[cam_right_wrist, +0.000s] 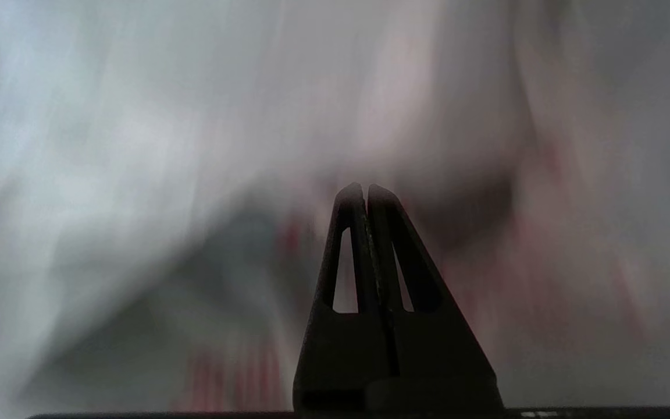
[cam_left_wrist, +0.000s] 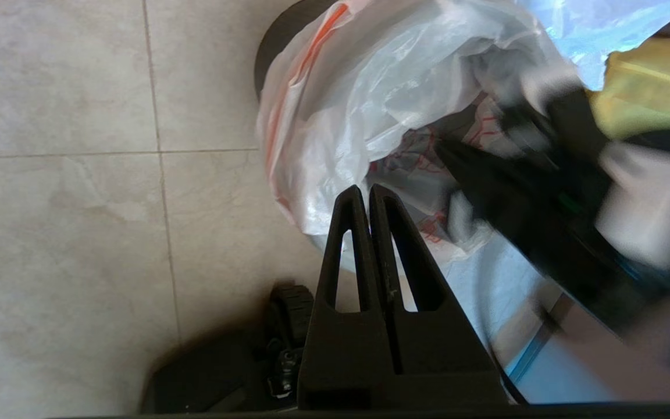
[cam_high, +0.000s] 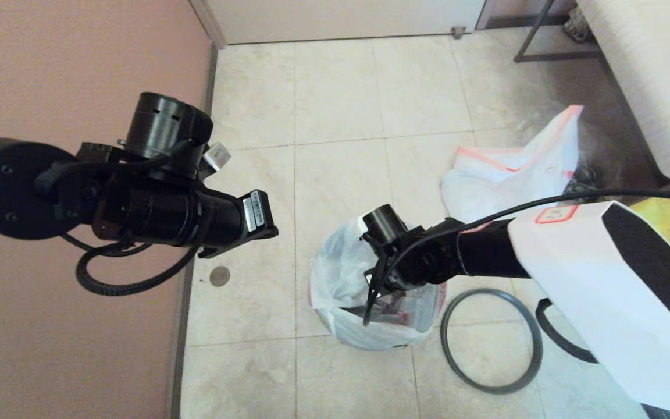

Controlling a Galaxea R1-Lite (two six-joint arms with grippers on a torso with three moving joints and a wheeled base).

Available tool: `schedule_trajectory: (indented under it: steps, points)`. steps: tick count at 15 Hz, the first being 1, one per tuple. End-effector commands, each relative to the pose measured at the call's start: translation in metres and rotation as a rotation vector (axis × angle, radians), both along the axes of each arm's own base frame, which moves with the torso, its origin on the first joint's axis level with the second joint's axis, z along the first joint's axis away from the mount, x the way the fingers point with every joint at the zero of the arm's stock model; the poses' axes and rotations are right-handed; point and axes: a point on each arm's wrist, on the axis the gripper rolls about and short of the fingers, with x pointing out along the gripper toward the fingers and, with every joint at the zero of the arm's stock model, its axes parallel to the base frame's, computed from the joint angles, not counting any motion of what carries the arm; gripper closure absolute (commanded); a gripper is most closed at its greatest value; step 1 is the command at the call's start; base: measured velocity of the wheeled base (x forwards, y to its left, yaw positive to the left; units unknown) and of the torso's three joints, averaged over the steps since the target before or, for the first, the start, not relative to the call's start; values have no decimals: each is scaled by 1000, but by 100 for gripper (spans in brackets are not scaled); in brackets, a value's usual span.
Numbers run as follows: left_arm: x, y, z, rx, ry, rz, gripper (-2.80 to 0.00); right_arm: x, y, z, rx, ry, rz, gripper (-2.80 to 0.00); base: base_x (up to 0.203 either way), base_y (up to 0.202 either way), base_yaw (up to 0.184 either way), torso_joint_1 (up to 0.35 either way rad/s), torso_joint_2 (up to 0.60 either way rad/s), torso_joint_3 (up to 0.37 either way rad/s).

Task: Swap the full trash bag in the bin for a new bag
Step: Put the new garbage bag on the trash can

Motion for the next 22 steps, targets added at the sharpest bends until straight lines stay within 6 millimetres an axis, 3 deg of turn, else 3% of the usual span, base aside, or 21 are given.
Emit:
schedule_trajectory:
  steps: [1, 5, 8, 15, 18, 20, 22]
  points:
    - [-4, -1, 3, -11, -12, -7, 0, 25, 3, -43, -7, -13, -16, 0, 0, 0, 0, 0, 0, 0]
    - [-19, 0, 16, -40, -81, -26, 0, 55, 1, -107, -104, -108, 22, 0, 0, 0, 0, 0, 0, 0]
    - [-24, 3, 26, -100, -129, -2, 0, 66, -2, -115, -95, -170, 18, 0, 0, 0, 0, 0, 0, 0]
    - [-25, 5, 33, -153, -227, 58, 0, 66, -3, -139, -136, -142, 36, 0, 0, 0, 0, 0, 0, 0]
    - [-23, 3, 31, -149, -221, 60, 0, 64, 1, -124, -119, -165, 41, 0, 0, 0, 0, 0, 0, 0]
    - [-25, 3, 33, -153, -226, 57, 0, 56, 8, -94, -75, -198, 44, 0, 0, 0, 0, 0, 0, 0]
    - [-25, 4, 34, -156, -230, 60, 0, 25, 14, -59, -3, -184, 49, 0, 0, 0, 0, 0, 0, 0]
